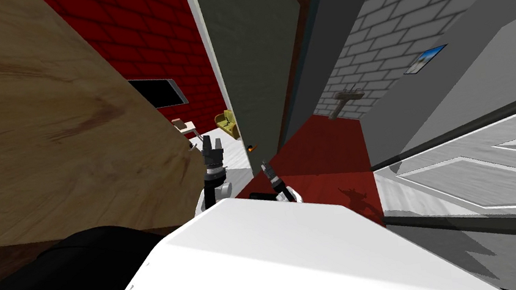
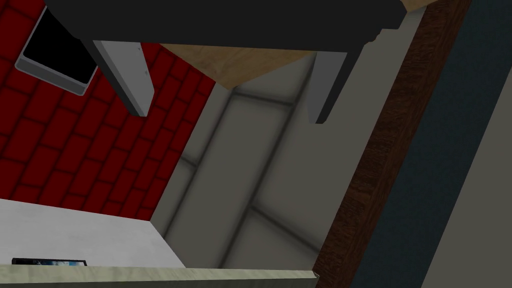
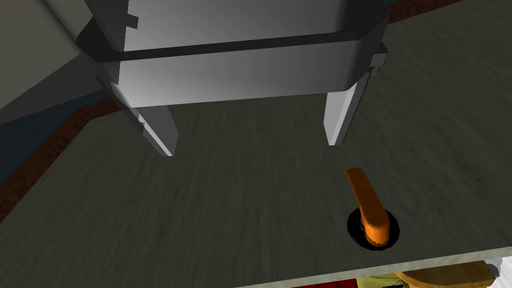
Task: Push the door open
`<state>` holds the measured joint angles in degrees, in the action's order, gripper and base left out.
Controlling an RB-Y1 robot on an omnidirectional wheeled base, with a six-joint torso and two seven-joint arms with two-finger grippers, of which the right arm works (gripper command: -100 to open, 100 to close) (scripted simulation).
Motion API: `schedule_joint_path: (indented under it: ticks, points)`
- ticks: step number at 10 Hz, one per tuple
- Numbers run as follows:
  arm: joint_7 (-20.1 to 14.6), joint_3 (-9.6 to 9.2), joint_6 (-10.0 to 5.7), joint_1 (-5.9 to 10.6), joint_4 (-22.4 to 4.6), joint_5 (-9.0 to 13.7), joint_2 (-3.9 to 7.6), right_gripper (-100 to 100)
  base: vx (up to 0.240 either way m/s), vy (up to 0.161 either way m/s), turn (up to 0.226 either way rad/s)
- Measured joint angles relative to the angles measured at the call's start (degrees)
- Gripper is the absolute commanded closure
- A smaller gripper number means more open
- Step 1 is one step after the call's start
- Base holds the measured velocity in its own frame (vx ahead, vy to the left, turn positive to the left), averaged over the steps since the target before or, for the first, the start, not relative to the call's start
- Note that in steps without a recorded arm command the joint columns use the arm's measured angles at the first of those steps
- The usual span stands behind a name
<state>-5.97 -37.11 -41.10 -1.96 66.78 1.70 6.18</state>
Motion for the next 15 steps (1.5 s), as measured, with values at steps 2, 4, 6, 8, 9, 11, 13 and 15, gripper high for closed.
schedule_joint_path:
  ticks: [2, 4, 6, 8, 9, 11, 13, 15]
  points:
    - [-0.4, -1.17, -0.3, 1.11, -2.26, -0.03, 0.18, -100, 0.12, -0.041, -0.011]
    - [-0.45, -2.62, -1.03, 2.24, -5.48, -0.17, -0.14, -100, 0.168, -0.009, -0.011]
    - [-0.55, -4.2, -1.12, 3.0, -7.54, -0.35, -0.18, -100, 0.147, -0.007, -0.012]
    - [-0.64, -5.71, -1.66, 3.99, -10.4, -0.49, -0.41, -100, 0.173, -0.04, -0.01]
    - [-0.8, -6.56, -1.49, 4.28, -10.94, -0.57, -0.09, -100, 0.116, -0.01, -0.002]
    - [-0.82, -7.33, -1.74, 5.18, -13.02, -0.63, -0.58, -100, 0.096, -0.006, -0.01]
    - [-0.83, -8.63, -2.17, 5.82, -15.17, -0.78, -0.71, -100, 0.114, -0.017, -0.01]
    - [-1.01, -9.83, -2.27, 6.79, -17.25, -0.87, -0.94, -100, 0.137, -0.028, -0.007]
